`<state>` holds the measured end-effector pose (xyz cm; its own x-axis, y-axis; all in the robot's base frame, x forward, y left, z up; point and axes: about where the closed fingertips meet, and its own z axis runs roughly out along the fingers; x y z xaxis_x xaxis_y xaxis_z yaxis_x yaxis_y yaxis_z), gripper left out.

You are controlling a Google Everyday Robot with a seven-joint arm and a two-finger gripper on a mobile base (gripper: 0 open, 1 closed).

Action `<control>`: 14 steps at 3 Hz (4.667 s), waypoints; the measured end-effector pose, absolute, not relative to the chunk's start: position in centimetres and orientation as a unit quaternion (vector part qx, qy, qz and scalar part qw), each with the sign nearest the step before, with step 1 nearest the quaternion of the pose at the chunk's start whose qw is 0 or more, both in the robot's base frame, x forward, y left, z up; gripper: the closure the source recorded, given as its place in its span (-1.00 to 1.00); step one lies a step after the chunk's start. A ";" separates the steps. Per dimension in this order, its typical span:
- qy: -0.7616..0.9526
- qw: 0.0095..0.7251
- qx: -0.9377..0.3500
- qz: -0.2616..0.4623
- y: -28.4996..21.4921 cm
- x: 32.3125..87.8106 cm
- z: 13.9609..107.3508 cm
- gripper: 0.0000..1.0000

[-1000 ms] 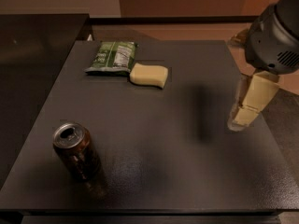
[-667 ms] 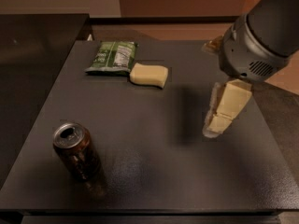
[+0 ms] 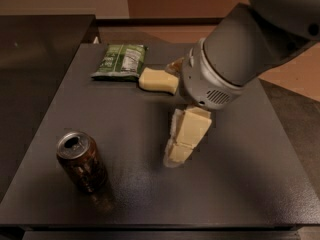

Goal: Move orange can near green jalapeno chip bag

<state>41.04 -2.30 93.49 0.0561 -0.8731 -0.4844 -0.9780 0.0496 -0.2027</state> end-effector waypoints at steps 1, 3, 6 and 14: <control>0.651 0.259 -0.699 0.141 2.2 39.5 92.8 -1.00; 0.586 0.268 -0.738 0.201 9.0 35.6 91.6 -1.00; 0.559 0.263 -0.749 0.238 13.2 35.1 89.3 -0.65; 0.719 0.322 -0.576 0.217 11.0 51.5 95.6 1.00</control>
Offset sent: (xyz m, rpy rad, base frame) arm -0.0578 0.1237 -0.0302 0.1673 0.1091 0.2762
